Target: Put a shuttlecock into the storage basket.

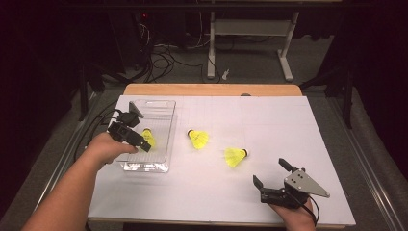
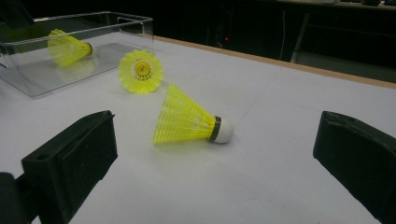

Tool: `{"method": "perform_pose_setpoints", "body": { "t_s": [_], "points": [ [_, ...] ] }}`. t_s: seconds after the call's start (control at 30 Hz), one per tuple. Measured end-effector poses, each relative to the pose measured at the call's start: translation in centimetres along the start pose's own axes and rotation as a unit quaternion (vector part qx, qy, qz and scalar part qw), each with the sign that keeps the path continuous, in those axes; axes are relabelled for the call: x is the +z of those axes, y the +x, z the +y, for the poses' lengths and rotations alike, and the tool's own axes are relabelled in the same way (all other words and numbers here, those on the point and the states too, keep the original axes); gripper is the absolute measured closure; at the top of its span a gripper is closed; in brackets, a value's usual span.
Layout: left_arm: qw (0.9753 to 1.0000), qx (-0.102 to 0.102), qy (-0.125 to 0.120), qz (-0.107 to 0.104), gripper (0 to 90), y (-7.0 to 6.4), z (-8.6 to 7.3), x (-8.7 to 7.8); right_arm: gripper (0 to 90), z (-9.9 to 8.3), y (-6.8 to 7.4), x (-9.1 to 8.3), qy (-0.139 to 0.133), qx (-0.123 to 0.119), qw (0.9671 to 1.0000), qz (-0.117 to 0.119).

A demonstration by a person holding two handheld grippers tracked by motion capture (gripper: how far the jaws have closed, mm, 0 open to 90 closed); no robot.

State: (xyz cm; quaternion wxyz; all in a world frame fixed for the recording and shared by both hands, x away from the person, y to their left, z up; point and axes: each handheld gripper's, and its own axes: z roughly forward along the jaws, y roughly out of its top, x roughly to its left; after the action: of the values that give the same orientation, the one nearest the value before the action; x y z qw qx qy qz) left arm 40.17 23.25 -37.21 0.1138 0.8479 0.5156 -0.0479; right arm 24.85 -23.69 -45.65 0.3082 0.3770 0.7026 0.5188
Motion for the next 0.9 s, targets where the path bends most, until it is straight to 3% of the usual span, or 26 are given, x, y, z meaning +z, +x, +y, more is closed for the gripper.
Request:
{"method": "perform_pose_setpoints", "body": {
  "t_s": [0.47, 0.7, 0.9],
  "points": [
    [0.9998, 0.016, 0.007, -0.009, 8.3, -1.3, -0.6, 0.4, 0.1, -0.1, 0.0, 0.1, 0.004, 0.002, 1.0000, 0.000],
    [0.9995, 0.022, 0.013, -0.016, 3.3, -1.6, -0.9, 0.5, 0.1, -0.2, 0.1, 0.3, 0.007, 0.003, 1.0000, -0.001],
    [0.9997, 0.019, 0.011, -0.010, 0.5, -1.8, -0.9, 0.6, 0.1, -0.3, 0.1, 0.4, 0.009, 0.002, 1.0000, 0.000]
  ]
}}
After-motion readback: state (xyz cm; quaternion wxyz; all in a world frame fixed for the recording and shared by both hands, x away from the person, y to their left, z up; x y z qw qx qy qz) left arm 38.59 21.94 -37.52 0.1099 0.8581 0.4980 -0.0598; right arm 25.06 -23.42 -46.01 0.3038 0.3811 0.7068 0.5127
